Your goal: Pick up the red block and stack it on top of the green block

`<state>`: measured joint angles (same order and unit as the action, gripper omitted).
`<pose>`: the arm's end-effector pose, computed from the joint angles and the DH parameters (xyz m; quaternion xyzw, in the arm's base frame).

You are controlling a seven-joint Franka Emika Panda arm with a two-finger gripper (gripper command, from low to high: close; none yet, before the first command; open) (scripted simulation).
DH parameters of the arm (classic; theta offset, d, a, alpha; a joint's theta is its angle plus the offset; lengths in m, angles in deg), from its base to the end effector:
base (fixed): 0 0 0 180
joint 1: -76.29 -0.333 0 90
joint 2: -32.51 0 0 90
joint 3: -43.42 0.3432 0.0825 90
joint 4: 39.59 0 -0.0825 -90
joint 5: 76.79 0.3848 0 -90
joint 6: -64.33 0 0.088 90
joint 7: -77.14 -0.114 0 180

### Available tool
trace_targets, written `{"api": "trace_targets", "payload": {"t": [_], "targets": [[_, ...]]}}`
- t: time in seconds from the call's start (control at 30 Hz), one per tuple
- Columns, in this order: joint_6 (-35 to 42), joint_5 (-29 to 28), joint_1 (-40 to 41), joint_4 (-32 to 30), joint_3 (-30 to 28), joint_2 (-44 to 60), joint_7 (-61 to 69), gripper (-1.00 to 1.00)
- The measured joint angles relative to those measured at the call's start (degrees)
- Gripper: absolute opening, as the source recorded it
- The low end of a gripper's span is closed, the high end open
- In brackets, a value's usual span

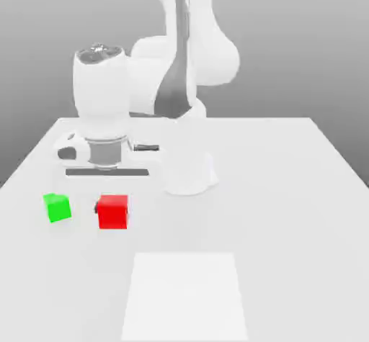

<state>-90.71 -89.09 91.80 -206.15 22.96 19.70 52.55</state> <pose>0.2819 -0.1859 0.2611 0.9099 -0.4146 0.0074 0.0078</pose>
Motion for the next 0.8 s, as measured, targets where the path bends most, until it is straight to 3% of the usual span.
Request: {"api": "trace_targets", "payload": {"t": [0.3,0.57,0.8], "targets": [[2.92,-5.89,16.65,0.26,-14.30,-2.58,9.79,-1.00],[-2.34,8.12,9.01,0.80,-19.77,4.93,20.30,-1.00],[-8.65,20.60,4.67,0.90,-20.71,12.27,29.02,-1.00]]}}
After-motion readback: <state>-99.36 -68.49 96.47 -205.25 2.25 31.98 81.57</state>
